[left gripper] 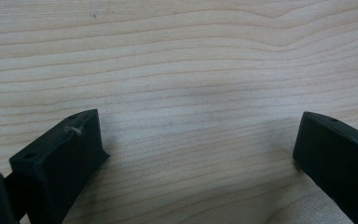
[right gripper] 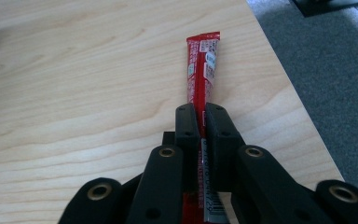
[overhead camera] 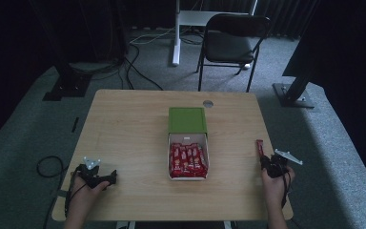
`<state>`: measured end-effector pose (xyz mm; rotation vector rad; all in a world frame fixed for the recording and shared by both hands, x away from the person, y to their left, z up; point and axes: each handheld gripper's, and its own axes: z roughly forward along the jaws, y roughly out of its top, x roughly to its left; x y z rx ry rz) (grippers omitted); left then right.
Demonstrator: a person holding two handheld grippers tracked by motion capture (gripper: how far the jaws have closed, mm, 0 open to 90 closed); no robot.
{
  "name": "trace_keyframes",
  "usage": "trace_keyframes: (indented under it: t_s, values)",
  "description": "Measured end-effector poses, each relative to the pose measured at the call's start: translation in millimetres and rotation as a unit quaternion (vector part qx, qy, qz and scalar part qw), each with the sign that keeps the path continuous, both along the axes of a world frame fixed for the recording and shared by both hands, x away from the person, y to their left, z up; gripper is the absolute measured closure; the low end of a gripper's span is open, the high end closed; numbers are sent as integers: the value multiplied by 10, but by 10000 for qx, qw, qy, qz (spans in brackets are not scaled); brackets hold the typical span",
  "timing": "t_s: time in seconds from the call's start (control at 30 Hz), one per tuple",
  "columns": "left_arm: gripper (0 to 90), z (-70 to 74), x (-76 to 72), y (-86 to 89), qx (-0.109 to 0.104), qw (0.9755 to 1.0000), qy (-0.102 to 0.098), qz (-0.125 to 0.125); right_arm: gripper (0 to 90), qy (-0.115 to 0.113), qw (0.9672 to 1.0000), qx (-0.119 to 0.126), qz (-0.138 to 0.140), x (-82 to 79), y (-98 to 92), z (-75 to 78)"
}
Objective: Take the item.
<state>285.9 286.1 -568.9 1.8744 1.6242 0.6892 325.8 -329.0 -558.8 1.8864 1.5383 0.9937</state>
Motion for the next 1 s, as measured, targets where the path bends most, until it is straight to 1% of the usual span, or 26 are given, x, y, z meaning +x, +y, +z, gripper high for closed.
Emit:
trace_keyframes:
  t_s: [0.07,0.23,0.37,0.4,0.47,0.53,0.6,0.7,0.73,0.77,0.87,0.93,1.0]
  values:
    - [21,0,0,0,0,10000,-1,1,846,30,10000,42,-30,4,-13,-23]
    - [22,-1,0,0,-1,10000,-3,0,845,121,9999,-14,-21,7,-28,-80]
    - [22,0,0,0,0,10000,-3,-1,840,139,9999,23,-21,15,-47,-86]
    - [21,-1,0,0,-2,10000,-4,1,838,123,9999,74,-36,11,-55,-83]
    - [21,-1,0,0,-1,10000,-3,0,822,77,9999,81,-59,2,-57,-75]
    - [21,0,0,0,2,10000,2,1,768,-17,9999,126,-59,-4,-59,-60]
    - [21,-1,0,0,-1,10000,-3,-1,741,-68,9999,145,-44,-4,-63,-37]
    - [22,-1,0,0,-1,10000,-3,0,728,-122,9998,135,-30,-4,-66,-9]
    - [22,-1,0,0,-3,10000,-5,-1,720,-147,9998,127,-8,-5,-63,6]
    - [21,0,0,0,1,10000,1,2,713,-197,9998,68,75,-7,-50,35]
    - [21,0,0,0,0,10000,-3,0,692,-212,9996,89,181,-7,-25,51]
    - [21,-1,0,0,-2,10000,-5,-2,667,-243,9992,103,290,-3,-1,53]
    - [22,-1,0,0,-1,10000,-4,-1,650,-264,9987,62,431,-1,32,53]
